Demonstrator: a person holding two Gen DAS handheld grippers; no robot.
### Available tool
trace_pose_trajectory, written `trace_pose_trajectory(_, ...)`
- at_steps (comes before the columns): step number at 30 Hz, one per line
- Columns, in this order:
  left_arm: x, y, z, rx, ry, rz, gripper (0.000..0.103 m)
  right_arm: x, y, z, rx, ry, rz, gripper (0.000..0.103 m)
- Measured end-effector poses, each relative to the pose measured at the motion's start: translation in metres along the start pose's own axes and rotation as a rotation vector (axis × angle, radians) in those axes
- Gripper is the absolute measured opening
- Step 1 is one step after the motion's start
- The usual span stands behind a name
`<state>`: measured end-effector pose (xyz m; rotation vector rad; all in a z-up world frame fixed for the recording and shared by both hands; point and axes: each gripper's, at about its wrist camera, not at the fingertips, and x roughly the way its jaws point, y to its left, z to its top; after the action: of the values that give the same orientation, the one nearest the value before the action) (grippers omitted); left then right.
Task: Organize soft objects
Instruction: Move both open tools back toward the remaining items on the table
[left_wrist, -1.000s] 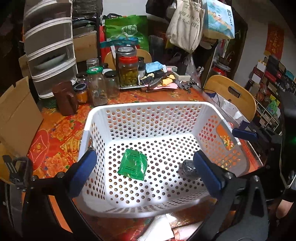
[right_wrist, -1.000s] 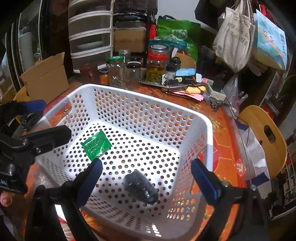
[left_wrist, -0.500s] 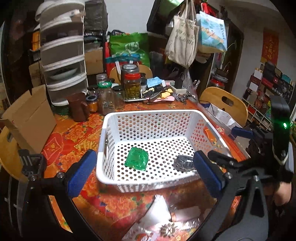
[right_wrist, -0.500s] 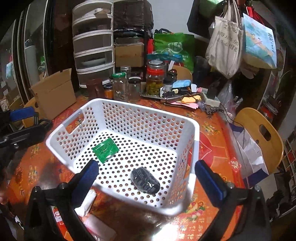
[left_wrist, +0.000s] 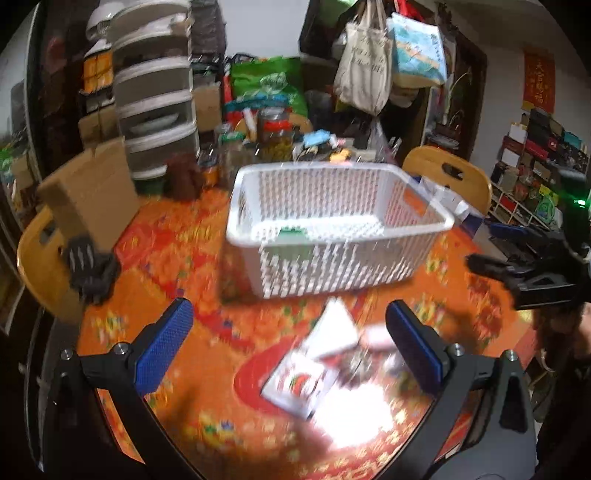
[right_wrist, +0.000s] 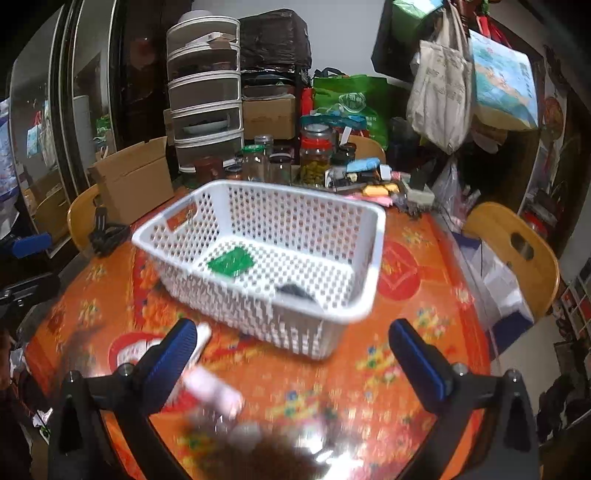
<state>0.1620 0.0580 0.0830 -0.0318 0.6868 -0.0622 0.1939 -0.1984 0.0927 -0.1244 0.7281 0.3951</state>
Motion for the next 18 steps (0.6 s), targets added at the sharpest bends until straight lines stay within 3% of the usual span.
trace_pose_trajectory(4, 0.015, 0.014, -0.048, -0.064, 0.045, -0.025, 0.103, 0.002, -0.001, -0.045, 0.028, 0.014, 0.028, 0.102)
trace_pose_trajectory(7, 0.036, 0.020, -0.078, -0.106, 0.099, -0.064, 0.103, 0.008, 0.000, -0.076, 0.065, 0.017, 0.082, 0.096)
trace_pose_trajectory(10, 0.058, 0.014, -0.094, -0.088, 0.145, -0.059, 0.103, 0.019, 0.006, -0.093, 0.060, 0.045, 0.105, 0.089)
trace_pose_trajectory(14, 0.072, 0.012, -0.100, -0.078, 0.151, -0.073, 0.103, 0.036, 0.010, -0.106, 0.069, 0.082, 0.134, 0.065)
trace_pose_trajectory(18, 0.084, 0.011, -0.098, -0.071, 0.166, -0.081, 0.103, 0.044, 0.014, -0.108, 0.066, 0.090, 0.150, 0.060)
